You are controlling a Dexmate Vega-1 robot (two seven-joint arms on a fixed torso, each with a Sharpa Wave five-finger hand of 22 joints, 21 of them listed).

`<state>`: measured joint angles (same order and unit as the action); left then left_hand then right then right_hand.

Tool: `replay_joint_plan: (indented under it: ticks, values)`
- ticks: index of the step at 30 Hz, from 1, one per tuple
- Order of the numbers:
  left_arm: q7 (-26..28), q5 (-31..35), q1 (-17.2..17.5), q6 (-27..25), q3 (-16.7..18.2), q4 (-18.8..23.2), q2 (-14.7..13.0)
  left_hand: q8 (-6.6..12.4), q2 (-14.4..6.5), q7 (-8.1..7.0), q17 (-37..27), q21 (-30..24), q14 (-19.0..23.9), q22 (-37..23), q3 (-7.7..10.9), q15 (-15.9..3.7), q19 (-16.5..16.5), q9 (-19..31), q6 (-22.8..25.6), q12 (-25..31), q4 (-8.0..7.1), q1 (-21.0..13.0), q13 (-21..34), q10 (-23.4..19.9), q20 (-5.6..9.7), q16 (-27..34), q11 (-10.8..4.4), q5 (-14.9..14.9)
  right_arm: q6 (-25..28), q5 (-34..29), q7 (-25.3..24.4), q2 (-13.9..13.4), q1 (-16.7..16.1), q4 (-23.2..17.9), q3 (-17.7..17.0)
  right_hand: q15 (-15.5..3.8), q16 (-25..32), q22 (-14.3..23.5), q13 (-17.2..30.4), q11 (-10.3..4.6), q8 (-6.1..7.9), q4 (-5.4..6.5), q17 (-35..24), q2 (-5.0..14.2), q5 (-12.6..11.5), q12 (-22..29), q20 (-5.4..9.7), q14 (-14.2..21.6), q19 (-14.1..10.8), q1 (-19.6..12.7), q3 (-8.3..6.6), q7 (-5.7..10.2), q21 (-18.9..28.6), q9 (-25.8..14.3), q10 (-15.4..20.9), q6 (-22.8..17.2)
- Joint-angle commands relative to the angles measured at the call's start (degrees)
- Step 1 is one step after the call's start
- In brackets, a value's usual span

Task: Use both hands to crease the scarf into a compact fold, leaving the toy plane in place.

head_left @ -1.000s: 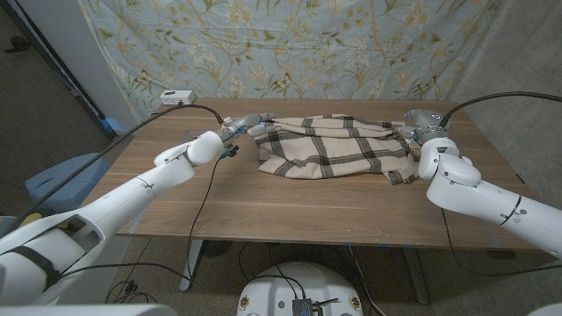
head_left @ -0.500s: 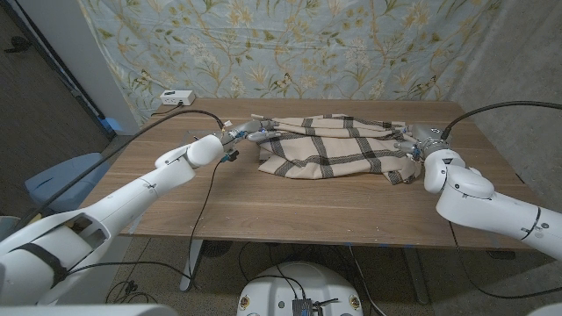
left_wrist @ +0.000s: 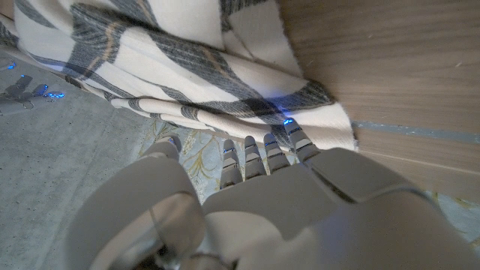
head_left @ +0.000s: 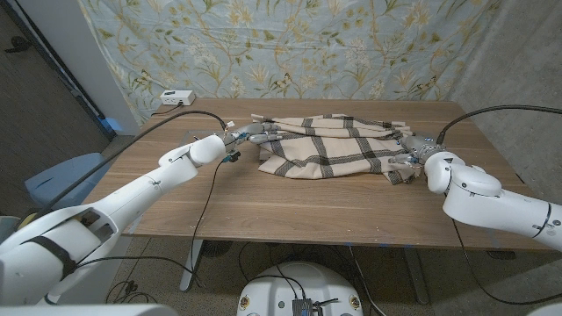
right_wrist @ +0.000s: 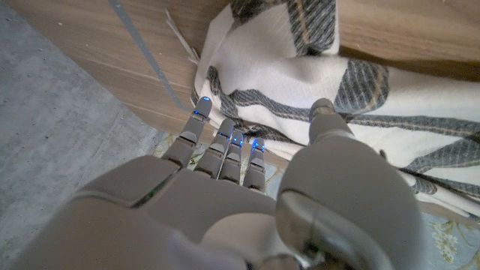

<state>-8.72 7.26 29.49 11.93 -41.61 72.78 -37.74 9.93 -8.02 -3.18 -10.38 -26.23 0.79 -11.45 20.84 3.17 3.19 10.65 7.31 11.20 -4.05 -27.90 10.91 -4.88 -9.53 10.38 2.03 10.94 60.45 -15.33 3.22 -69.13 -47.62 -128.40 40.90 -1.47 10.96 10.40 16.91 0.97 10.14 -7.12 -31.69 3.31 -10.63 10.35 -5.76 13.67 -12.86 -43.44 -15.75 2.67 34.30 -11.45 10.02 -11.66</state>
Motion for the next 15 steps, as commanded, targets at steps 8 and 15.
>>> replay_joint_plan:
  ticks: [8,15]
  values:
    - [-2.5,-0.8,-2.9,1.1,-1.9,-4.6,2.2,0.31,-0.3,0.17,0.0,0.1,-0.4,-0.2,0.45,-0.14,0.0,0.0,-0.2,0.0,-0.27,0.6,0.2,0.3,-0.26,0.0,0.2,-0.2,-1.4,-11.9,12.1,4.0,7.7,7.2,10.1,-0.49,0.3,-0.1,-0.5,-0.32,0.1,-2.07,1.4,-0.65,-1.2,0.2,0.25,-1.0,0.1,-3.1,-0.59,-0.17,-0.8,0.0,-2.7,3.4]
    - [-2.6,-1.0,-3.1,0.9,-2.0,-4.6,2.3,0.34,-0.3,0.23,0.0,0.1,-0.4,-0.2,0.35,-0.16,0.0,0.0,-0.3,0.1,-0.38,1.0,0.2,0.2,-0.22,0.0,0.19,-0.2,-3.9,-12.5,9.1,7.5,6.8,12.2,9.1,-1.71,1.6,-0.1,-0.9,-0.87,1.26,-2.01,2.1,-0.23,-1.6,1.3,0.82,1.2,-1.7,-4.5,-0.71,-0.16,-0.7,0.1,-0.4,1.5]
